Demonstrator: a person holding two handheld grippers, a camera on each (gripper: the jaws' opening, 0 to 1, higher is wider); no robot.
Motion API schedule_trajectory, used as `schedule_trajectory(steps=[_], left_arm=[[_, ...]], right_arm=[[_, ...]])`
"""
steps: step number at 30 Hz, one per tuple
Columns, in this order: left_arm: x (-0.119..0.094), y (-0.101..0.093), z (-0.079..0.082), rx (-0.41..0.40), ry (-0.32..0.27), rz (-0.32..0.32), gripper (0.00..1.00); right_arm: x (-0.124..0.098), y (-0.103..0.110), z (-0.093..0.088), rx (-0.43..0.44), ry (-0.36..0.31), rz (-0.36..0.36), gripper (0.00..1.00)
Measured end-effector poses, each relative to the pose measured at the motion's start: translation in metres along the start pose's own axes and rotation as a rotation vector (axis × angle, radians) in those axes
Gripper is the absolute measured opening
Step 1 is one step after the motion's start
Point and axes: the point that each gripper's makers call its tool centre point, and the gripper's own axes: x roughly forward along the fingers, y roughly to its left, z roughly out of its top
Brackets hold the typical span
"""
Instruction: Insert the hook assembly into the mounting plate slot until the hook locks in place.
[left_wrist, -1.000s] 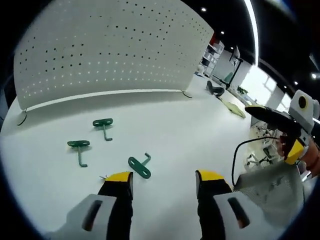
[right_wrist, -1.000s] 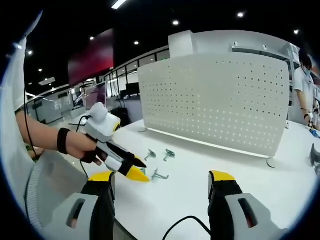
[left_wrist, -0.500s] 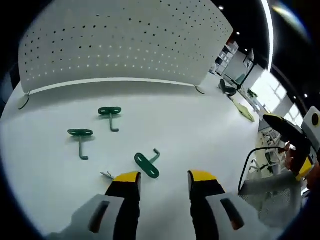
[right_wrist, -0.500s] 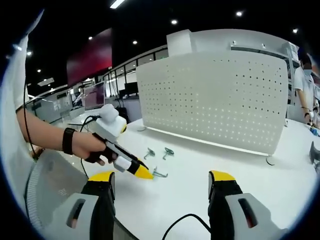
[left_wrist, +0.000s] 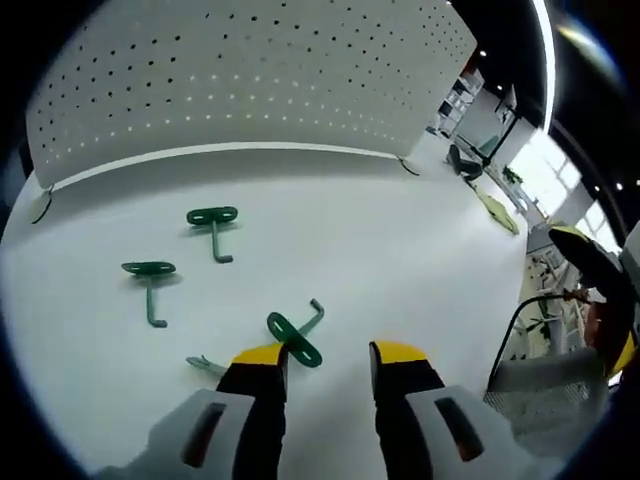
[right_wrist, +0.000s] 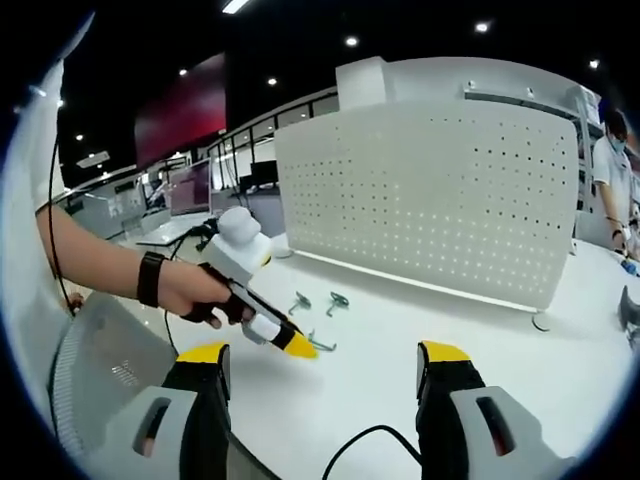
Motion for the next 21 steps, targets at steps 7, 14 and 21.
schedule_trajectory(steps=[7,14,21], left_arm=[[0.005,0.007,0.001,-0.010,0.019,0.027,0.28],[0.008,0.014,-0.001,-0.009,0.028,0.059,0.17],[0.011,0.016,0.000,-0.001,0.027,0.072,0.09]], right_arm=[[-0.001,0.000,-0.001,0.000,0.001,-0.002,0.77],[-0.002,0.003,-0.001,-0.003,0.006,0.002,0.77],[-0.003,0.001,-0.001,-0.002,0.002,-0.003,0.77]])
